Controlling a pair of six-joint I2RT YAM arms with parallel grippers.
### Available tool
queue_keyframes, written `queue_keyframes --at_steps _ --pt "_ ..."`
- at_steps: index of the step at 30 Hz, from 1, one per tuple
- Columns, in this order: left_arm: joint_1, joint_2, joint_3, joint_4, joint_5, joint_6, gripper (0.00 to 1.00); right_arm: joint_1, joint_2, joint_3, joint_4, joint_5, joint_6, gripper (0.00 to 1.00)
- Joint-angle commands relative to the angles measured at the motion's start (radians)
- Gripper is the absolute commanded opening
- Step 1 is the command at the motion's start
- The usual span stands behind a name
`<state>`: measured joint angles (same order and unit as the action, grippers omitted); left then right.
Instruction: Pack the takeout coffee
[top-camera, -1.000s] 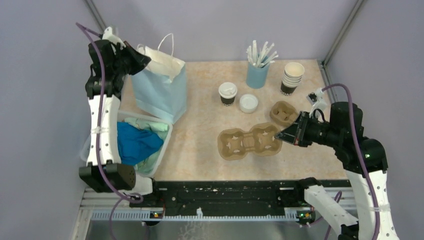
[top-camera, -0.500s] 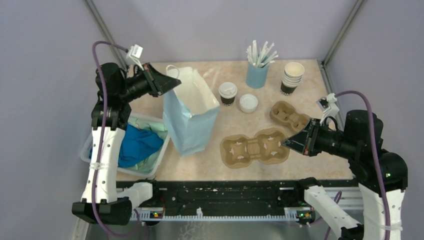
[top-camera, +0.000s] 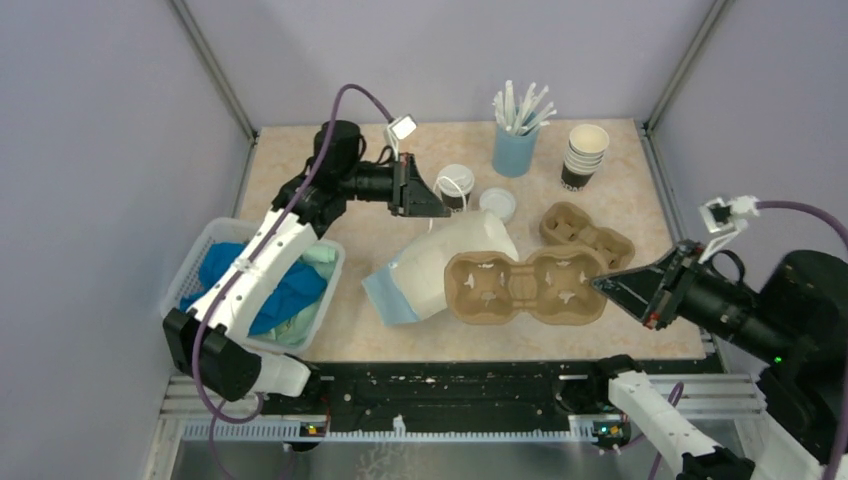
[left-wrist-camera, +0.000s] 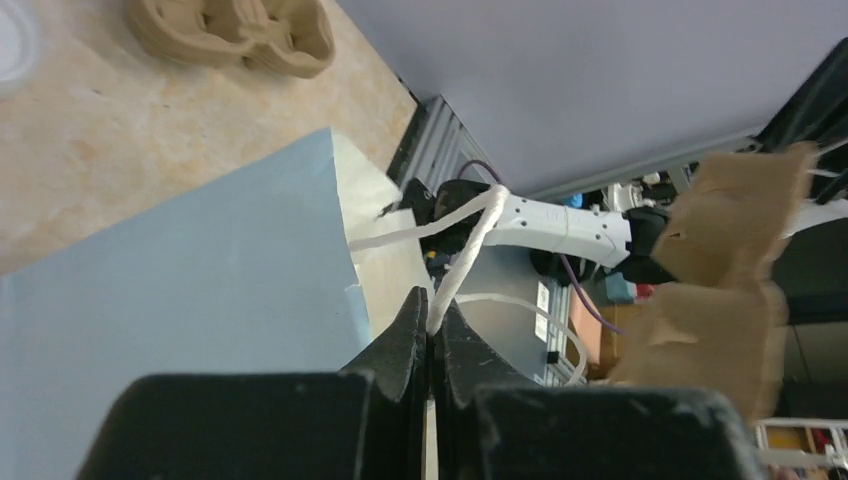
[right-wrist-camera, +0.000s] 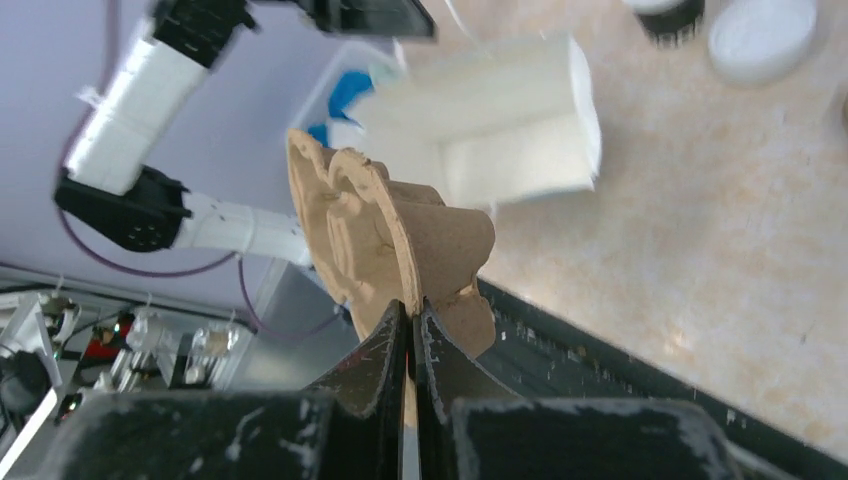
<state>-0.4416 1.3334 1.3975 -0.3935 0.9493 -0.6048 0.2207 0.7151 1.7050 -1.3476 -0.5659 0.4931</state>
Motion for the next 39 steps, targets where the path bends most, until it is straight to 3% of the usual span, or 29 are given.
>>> queue_keyframes --at_steps 1,5,11,19,31,39 --pt "-0.069 0.075 0.063 0.032 0.08 0.056 0.0 0.006 0.021 0.219 0.058 0.065 -0.011 0.0" --pt "-0.083 0.116 0.057 0.026 0.096 0.107 0.0 0.007 0.054 0.257 0.057 0.148 -0.064 0.0" --pt "-0.083 0.155 0.043 -0.029 0.061 0.21 0.0 0.007 0.105 0.158 0.079 0.174 -0.139 0.0" --pt "-0.082 0.152 0.028 -0.042 -0.022 0.214 0.0 0.017 0.231 0.239 -0.022 0.324 -0.325 0.0" --pt "-0.082 0.15 0.081 0.005 -0.043 0.177 0.0 0.019 0.337 0.12 0.024 0.192 -0.328 0.0" --pt "-0.088 0.114 0.034 0.084 -0.05 0.116 0.0 0.019 0.349 0.058 0.033 0.163 -0.322 0.0"
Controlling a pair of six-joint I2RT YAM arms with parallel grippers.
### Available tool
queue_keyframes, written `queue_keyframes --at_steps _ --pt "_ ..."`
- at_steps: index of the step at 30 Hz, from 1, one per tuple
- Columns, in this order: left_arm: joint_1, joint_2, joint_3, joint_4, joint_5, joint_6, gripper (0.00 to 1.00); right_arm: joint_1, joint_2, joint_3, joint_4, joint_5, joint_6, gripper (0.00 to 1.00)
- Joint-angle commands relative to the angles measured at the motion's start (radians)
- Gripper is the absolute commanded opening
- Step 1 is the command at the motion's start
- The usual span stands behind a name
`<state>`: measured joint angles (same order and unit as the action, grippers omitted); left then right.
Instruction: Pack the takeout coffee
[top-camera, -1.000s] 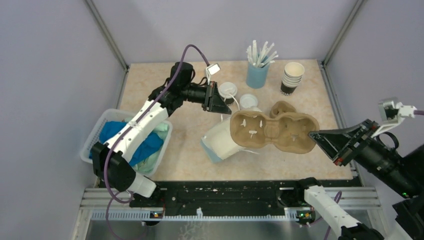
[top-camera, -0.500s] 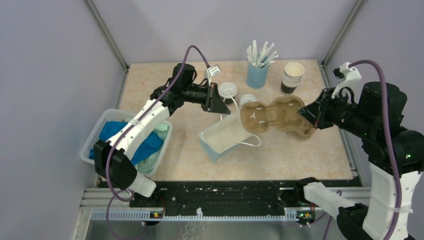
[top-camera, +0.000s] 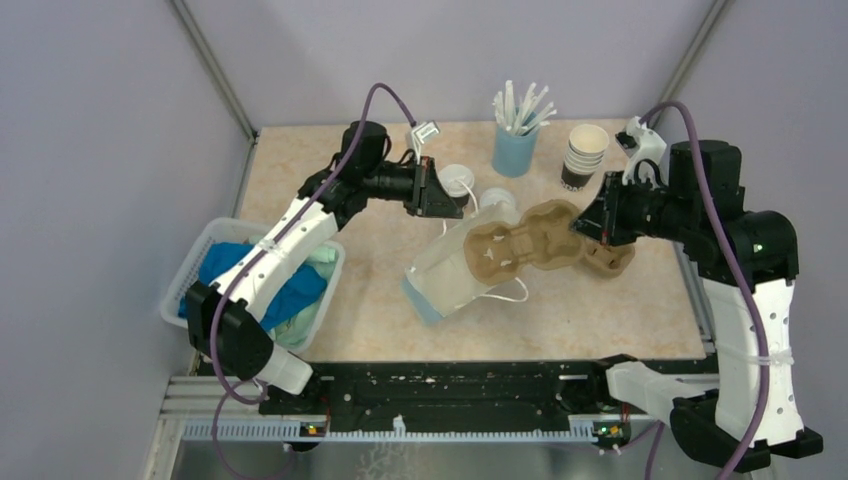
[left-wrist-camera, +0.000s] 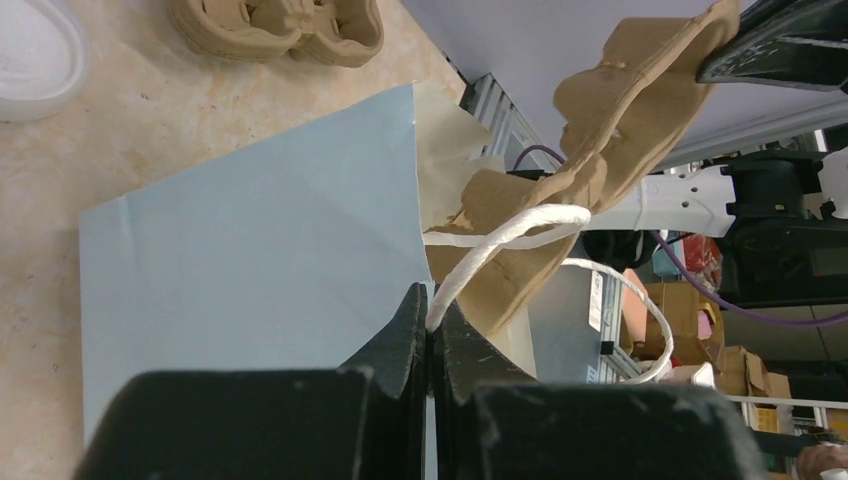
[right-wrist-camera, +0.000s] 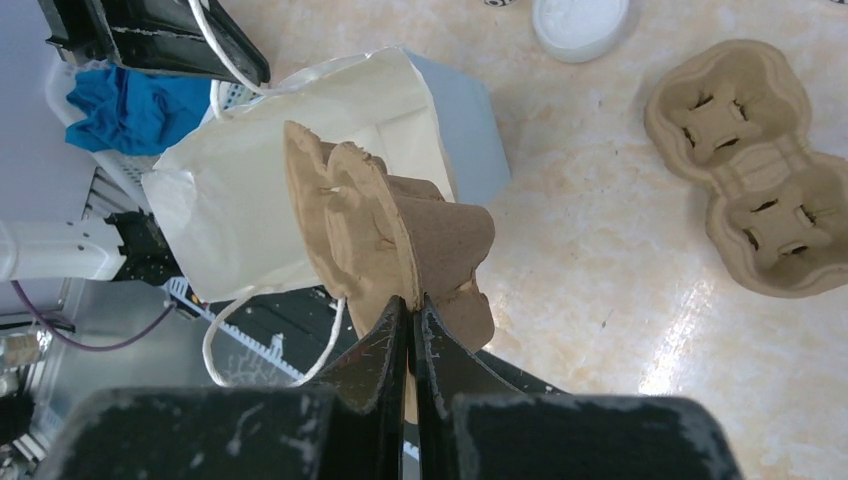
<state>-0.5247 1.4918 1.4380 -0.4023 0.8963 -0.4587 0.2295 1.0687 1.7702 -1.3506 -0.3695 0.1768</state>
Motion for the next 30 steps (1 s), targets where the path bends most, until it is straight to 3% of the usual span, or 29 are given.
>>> queue_keyframes --at_steps 1,6,14,30 --pt "-0.009 -0.047 -0.018 0.099 0.0 -0.037 0.0 0.009 -0.002 -0.012 0.036 -0.035 -0.004 0.0" --pt "-0.028 -0.037 -0.021 0.113 -0.007 -0.057 0.0 0.01 -0.003 -0.006 0.026 -0.039 -0.003 0.0" --pt "-0.035 -0.029 -0.003 0.094 -0.03 -0.056 0.0 0.01 0.025 0.16 -0.035 -0.028 0.042 0.0" --pt "-0.06 -0.028 0.018 0.092 -0.02 -0.057 0.0 0.013 0.041 0.04 0.012 -0.011 0.007 0.0"
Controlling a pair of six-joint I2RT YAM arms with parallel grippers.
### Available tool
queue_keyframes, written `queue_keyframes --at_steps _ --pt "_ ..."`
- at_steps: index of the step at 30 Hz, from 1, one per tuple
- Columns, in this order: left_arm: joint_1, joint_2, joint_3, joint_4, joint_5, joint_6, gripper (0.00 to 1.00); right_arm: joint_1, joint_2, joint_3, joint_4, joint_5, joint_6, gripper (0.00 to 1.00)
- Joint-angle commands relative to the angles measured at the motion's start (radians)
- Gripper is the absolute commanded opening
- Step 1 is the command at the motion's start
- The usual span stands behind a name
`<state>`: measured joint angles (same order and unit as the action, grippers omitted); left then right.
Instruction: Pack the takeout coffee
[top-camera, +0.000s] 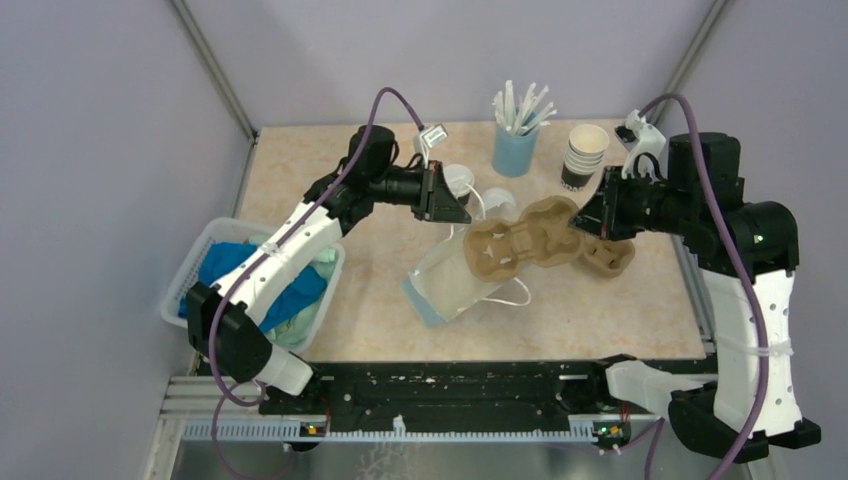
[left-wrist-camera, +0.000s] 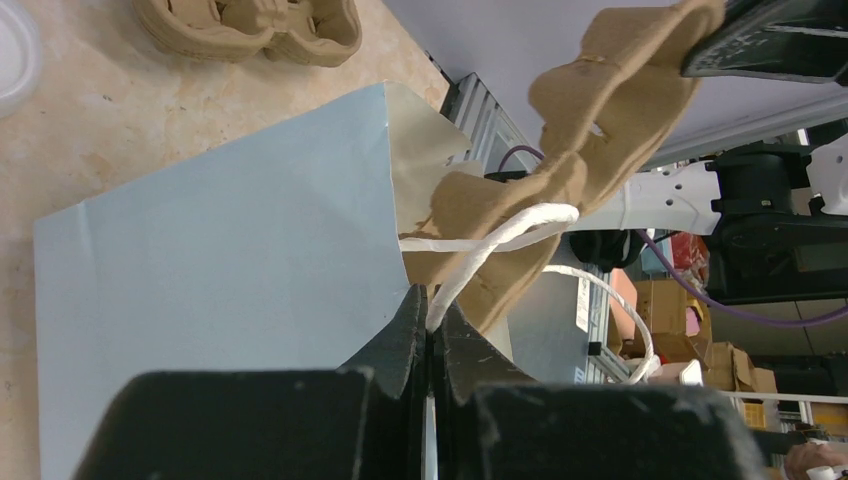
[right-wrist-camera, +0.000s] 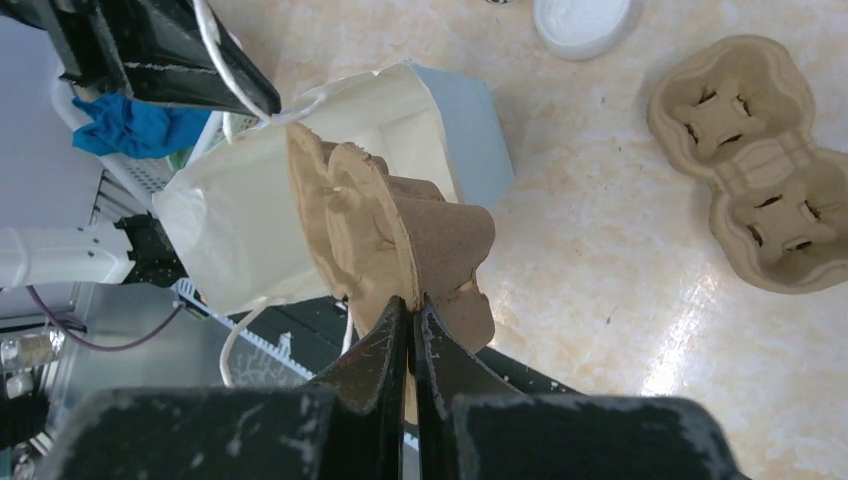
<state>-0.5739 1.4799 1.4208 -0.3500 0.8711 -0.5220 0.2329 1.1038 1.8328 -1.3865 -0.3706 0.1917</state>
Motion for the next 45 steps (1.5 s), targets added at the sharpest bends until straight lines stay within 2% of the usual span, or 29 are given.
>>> queue_keyframes --at_steps 1,7,12,19,38,45 --pt "-0.012 -0.014 0.036 0.043 0.005 0.005 0.0 0.013 0.009 -0.027 0.052 -0.013 -0.007 0.0" --pt "-0.017 -0.003 0.03 0.072 -0.011 -0.045 0.0 0.07 0.022 -0.07 0.083 0.015 0.014 0.0" --pt "-0.021 0.003 0.017 0.071 -0.039 -0.062 0.0 0.203 0.058 -0.084 0.134 0.092 0.072 0.0" --pt "-0.021 0.011 0.008 0.076 -0.06 -0.065 0.0 0.269 0.068 -0.176 0.26 0.087 0.137 0.0" --pt "-0.018 0.043 0.045 0.062 -0.062 -0.03 0.0 0.287 0.131 -0.276 0.399 -0.004 0.138 0.0" --pt "-0.018 0.017 0.039 0.146 -0.051 -0.052 0.0 0.286 0.187 -0.156 0.272 0.062 0.042 0.0"
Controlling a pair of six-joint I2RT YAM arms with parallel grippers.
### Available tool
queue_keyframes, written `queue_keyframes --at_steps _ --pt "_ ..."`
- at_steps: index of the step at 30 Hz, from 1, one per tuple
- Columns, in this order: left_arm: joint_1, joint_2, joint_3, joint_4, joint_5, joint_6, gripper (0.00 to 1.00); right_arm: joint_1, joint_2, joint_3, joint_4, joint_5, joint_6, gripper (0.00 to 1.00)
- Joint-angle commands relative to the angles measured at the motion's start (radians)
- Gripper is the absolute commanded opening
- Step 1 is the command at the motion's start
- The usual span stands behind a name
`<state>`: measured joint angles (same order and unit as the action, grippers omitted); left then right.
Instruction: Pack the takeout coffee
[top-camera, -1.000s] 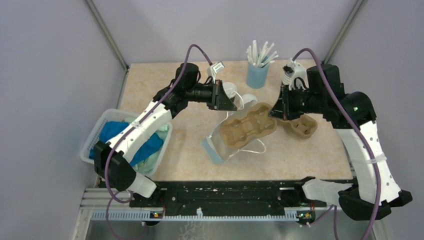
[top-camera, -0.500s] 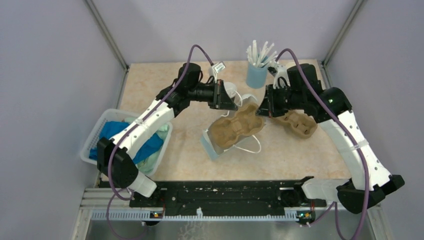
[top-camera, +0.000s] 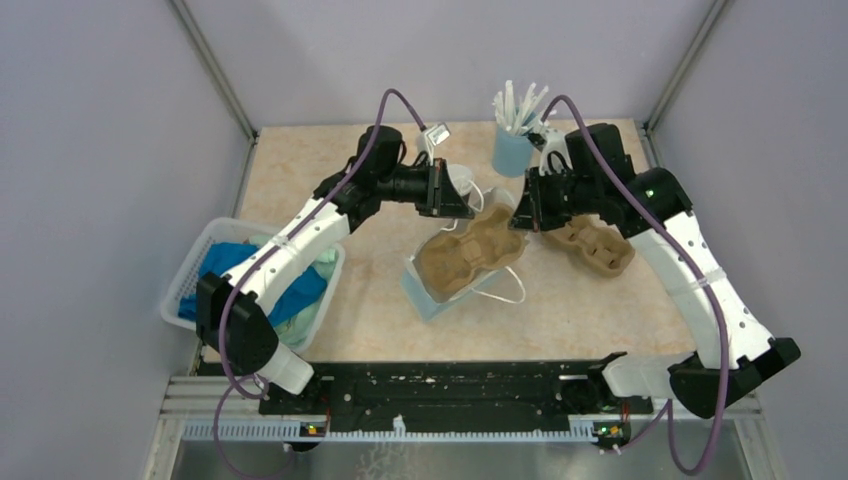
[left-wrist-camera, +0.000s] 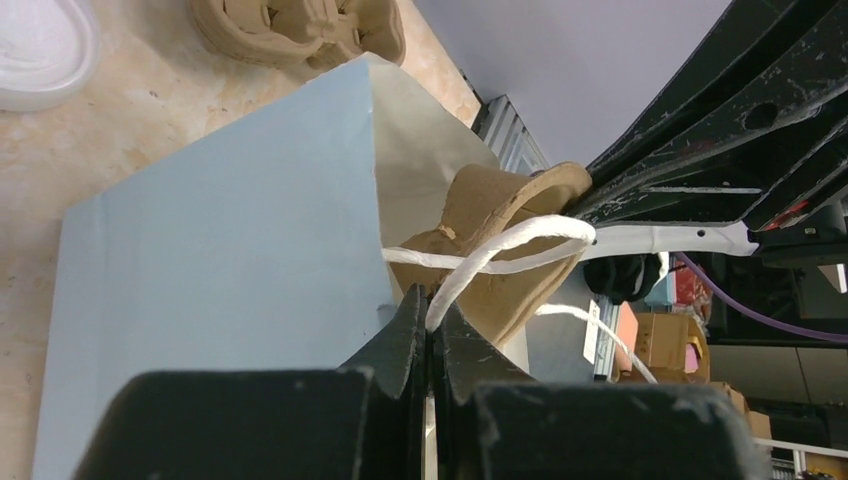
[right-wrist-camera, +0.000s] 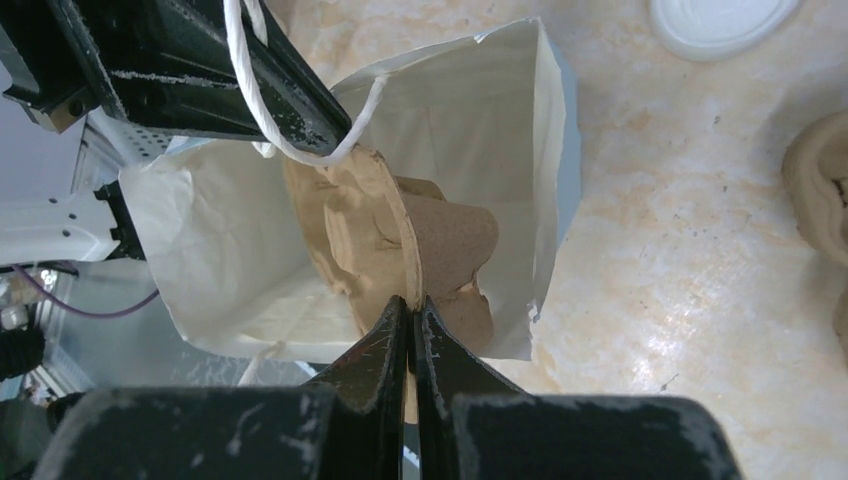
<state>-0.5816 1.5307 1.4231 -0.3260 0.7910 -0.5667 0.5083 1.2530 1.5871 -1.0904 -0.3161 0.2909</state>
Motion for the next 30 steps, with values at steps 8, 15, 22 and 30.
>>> queue_keyframes --at_steps 8,15,22,30 --pt "-0.012 -0.079 -0.001 0.166 0.0 -0.004 0.0 0.011 0.047 0.124 -0.104 0.032 -0.085 0.0" --pt "-0.011 -0.101 -0.022 0.18 -0.015 -0.004 0.0 0.012 0.005 0.093 -0.07 0.066 -0.07 0.0" --pt "-0.011 -0.101 -0.051 0.232 0.016 -0.055 0.0 0.01 -0.004 0.006 0.05 -0.038 -0.044 0.0" --pt "-0.011 -0.114 -0.073 0.237 0.008 -0.053 0.0 0.018 -0.025 -0.095 0.147 -0.051 -0.027 0.0"
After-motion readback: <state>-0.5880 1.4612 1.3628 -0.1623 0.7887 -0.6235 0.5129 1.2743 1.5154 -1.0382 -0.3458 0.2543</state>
